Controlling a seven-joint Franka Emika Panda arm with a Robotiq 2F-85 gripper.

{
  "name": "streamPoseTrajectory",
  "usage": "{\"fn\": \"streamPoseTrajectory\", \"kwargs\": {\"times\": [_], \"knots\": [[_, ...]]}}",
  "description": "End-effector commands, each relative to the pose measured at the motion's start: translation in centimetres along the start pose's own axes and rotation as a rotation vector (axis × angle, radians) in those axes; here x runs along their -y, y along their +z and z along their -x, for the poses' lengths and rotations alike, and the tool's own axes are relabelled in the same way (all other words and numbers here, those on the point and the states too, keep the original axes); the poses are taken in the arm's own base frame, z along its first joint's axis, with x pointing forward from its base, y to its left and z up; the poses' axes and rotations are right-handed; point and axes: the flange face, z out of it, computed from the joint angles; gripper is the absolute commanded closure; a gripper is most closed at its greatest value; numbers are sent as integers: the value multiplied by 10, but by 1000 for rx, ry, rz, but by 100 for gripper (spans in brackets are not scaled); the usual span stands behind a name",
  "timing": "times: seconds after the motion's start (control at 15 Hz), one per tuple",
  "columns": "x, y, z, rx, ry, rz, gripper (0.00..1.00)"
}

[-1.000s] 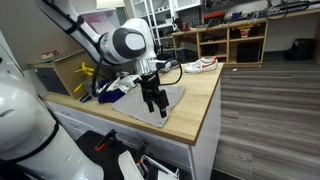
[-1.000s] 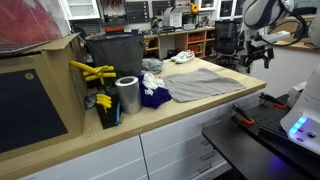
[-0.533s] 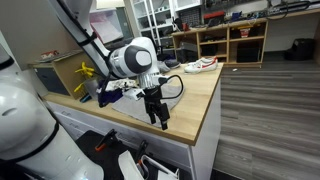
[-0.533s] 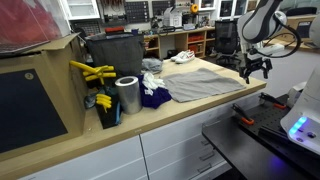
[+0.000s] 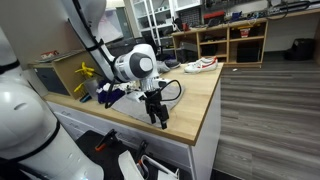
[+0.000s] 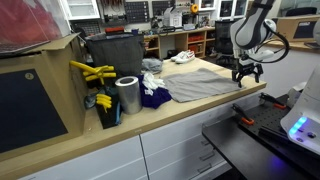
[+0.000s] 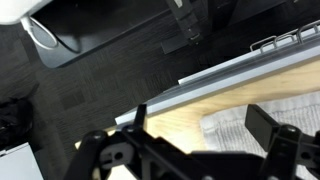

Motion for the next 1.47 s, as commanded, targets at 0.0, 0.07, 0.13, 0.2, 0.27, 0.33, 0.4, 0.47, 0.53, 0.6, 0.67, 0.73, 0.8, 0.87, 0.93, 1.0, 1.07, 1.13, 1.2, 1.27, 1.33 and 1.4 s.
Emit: {"fn": "streamPoseTrajectory", "kwargs": {"times": [0.0, 0.07, 0.13, 0.2, 0.27, 0.33, 0.4, 0.47, 0.53, 0.6, 0.67, 0.73, 0.8, 0.87, 0.93, 1.0, 1.07, 1.13, 1.2, 1.27, 1.33, 1.4], "knots": [[13, -7, -10, -27, 8, -24, 0], [15, -8, -12, -29, 10, -26, 0], [15, -8, -13, -31, 12, -27, 0], [14, -6, -15, -30, 12, -21, 0], [11, -4, -16, -31, 10, -13, 0], [8, 0, -17, -30, 12, -5, 0], [4, 3, -19, -28, 18, 0, 0], [0, 6, -21, -27, 24, 3, 0], [-3, 9, -23, -26, 31, 2, 0], [-4, 12, -24, -26, 39, 0, 0], [-5, 13, -25, -28, 45, -5, 0], [-4, 13, -26, -29, 48, -8, 0], [-2, 14, -26, -29, 49, -11, 0], [-1, 15, -26, -29, 49, -11, 0], [1, 16, -25, -28, 48, -11, 0], [1, 18, -25, -28, 48, -8, 0], [0, 20, -26, -29, 48, -6, 8], [-1, 22, -27, -29, 49, -5, 26], [-1, 24, -27, -31, 50, -7, 34], [-2, 26, -28, -32, 51, -7, 42], [-3, 27, -29, -33, 52, -7, 49], [-6, 28, -30, -31, 61, -4, 57]]}}
